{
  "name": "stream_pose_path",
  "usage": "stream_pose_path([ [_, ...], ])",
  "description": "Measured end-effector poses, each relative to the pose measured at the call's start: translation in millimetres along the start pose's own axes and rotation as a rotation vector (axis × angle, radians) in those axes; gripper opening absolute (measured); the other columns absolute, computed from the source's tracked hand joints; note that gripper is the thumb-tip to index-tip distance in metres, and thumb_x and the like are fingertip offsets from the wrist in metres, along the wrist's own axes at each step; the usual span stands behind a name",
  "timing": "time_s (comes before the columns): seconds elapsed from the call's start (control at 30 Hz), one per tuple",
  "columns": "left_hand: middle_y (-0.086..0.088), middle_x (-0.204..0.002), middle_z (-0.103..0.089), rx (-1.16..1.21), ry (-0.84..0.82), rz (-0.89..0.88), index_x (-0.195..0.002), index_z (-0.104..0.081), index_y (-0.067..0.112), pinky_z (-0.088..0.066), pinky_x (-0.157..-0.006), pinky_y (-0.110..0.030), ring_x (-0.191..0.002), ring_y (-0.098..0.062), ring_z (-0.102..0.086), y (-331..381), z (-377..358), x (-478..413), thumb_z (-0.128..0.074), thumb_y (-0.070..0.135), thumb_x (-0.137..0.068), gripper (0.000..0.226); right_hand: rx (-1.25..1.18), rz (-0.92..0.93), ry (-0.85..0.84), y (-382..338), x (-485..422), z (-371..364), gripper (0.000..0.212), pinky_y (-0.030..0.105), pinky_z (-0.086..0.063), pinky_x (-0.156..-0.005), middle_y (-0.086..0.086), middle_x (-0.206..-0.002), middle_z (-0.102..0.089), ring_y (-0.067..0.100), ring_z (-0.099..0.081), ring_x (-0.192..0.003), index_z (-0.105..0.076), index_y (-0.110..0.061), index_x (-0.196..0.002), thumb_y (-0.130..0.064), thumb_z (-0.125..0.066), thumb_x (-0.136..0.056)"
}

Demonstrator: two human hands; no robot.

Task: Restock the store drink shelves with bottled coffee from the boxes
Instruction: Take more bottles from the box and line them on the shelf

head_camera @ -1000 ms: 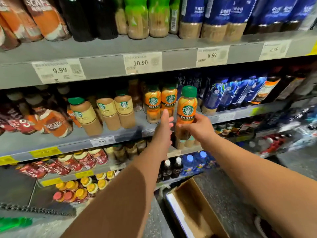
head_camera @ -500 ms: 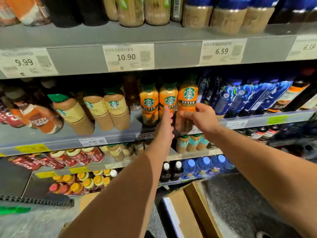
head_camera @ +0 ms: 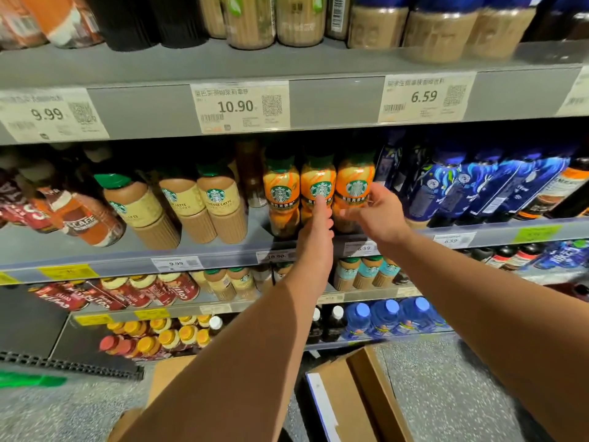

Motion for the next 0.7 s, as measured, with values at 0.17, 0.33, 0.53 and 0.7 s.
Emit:
stream_pose_path([
  [0.17, -0.003, -0.137, -0.053, 0.010, 0.065, -0.032, -0.130, -0.056, 0.018, -0.031, -0.112, -0.041, -0.126, -0.018, -0.047, -2, 7, -2, -0.028, 0.066, -0.092, 0.067, -0.018, -0.007, -0.032, 7, -2, -5, 0.043, 0.047, -0.052, -0.094, 0.011, -0.104, -0.072, 0.029, -0.067, -0.101, -0.064, -0.004, -0.111, 0.012, -0.071, -0.072],
  [0.33, 0.001, -0.134, -0.055, 0.014, 0.106, -0.051, -0.126, -0.058, 0.022, -0.033, -0.109, -0.040, -0.121, -0.015, -0.049, -3, 14, 1, -0.028, 0.069, -0.090, 0.066, 0.010, -0.014, -0.066, 5, -2, -10, 0.042, 0.047, -0.051, -0.096, 0.010, -0.104, -0.072, 0.027, -0.067, -0.102, -0.064, -0.005, -0.112, 0.011, -0.070, -0.074],
  [0.53, -0.002, -0.140, -0.049, 0.030, 0.139, -0.025, -0.136, -0.050, 0.019, -0.032, -0.098, -0.031, -0.126, -0.017, -0.045, -3, 29, 1, -0.032, 0.074, -0.084, 0.078, -0.012, -0.002, -0.115, 2, 2, -33, 0.047, 0.048, -0.051, -0.096, 0.013, -0.108, -0.071, 0.028, -0.067, -0.103, -0.061, -0.002, -0.117, 0.011, -0.072, -0.073],
  [0.7, -0.005, -0.141, -0.049, 0.003, 0.136, -0.027, -0.136, -0.050, 0.016, -0.034, -0.102, -0.032, -0.126, -0.017, -0.045, 1, 48, 6, -0.031, 0.072, -0.087, 0.076, 0.016, -0.008, -0.092, 0, 7, -46, 0.047, 0.042, -0.053, -0.094, 0.008, -0.108, -0.071, 0.024, -0.067, -0.102, -0.063, -0.006, -0.117, 0.008, -0.074, -0.073],
])
Point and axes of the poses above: each hand's wrist, its own x-axis away from the middle knuckle, its own z-axis out of the back of the hand, y = z × x, the point moved 9 cm from there along -x, towards the middle knuckle
